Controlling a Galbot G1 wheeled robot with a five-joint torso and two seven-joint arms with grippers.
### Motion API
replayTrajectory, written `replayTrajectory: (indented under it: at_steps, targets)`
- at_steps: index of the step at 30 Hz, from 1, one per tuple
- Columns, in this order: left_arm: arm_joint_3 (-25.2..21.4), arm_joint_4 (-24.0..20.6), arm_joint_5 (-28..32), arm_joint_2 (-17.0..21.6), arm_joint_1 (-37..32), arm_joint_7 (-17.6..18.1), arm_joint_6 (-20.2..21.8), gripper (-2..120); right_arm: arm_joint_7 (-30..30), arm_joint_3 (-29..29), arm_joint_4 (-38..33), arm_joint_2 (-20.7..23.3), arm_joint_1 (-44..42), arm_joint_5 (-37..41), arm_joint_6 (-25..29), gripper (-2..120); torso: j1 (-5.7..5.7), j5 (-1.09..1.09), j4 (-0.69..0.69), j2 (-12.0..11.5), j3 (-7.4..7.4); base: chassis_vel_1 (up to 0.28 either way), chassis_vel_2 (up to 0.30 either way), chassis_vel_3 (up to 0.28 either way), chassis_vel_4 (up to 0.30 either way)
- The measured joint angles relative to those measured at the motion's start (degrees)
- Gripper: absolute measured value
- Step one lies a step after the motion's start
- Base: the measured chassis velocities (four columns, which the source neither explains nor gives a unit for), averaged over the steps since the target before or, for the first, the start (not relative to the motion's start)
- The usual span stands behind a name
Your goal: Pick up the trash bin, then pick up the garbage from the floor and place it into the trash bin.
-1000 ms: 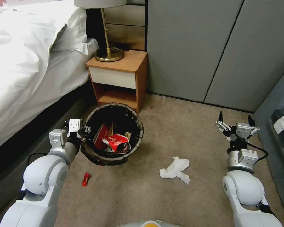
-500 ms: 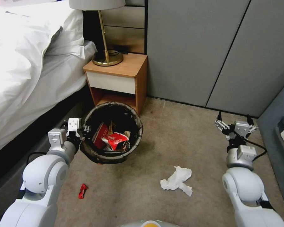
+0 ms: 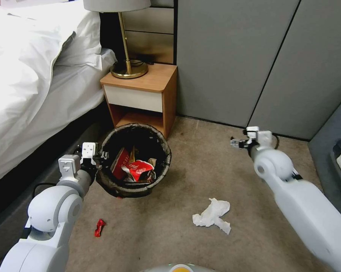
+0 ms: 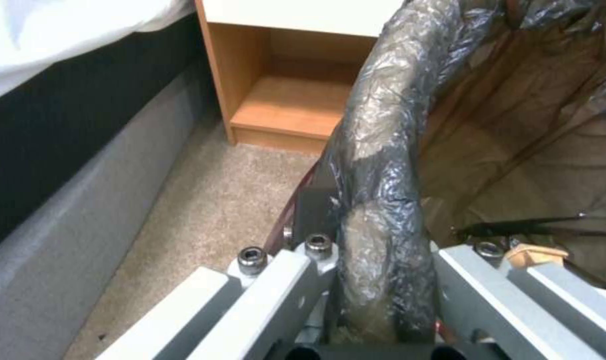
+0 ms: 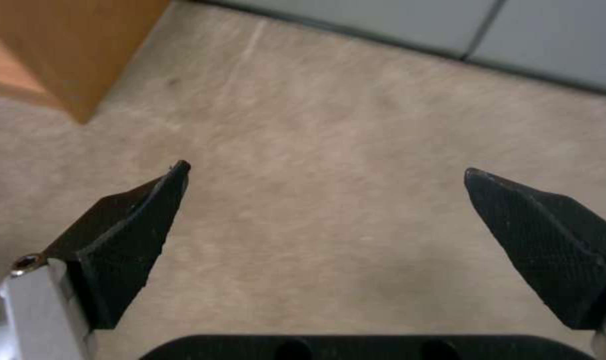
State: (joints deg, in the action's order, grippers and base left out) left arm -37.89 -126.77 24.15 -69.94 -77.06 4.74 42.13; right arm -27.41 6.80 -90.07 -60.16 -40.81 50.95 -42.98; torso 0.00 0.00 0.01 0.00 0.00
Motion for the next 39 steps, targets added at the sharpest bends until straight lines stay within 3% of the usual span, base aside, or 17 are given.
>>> replayTrajectory:
  at_steps: [11, 22, 39]
  targets:
    - [0.02, 0.38, -0.29, 0.19, 0.14, 0.01, 0.0, 1, 2.9, -5.75, 13.47, -8.0, 5.64, 1.93, 0.19, 100, 0.0, 0.0, 0.0, 0.0, 0.0, 0.0, 0.0, 0.0, 0.0]
    - [-0.05, 0.44, -1.02, -0.12, -0.66, -0.14, 0.0, 1, 5.68, -5.24, 27.62, -15.59, 4.67, -5.45, 0.66, 100, 0.0, 0.0, -0.01, 0.0, 0.0, 0.0, 0.0, 0.0, 0.0]
    - [0.84, 1.52, -1.56, -0.17, -0.4, -0.57, 0.0, 1, 2.95, -4.51, 28.24, -17.21, -1.75, -7.71, 0.78, 100, 0.0, 0.0, -0.01, 0.0, 0.0, 0.0, 0.0, 0.0, 0.0]
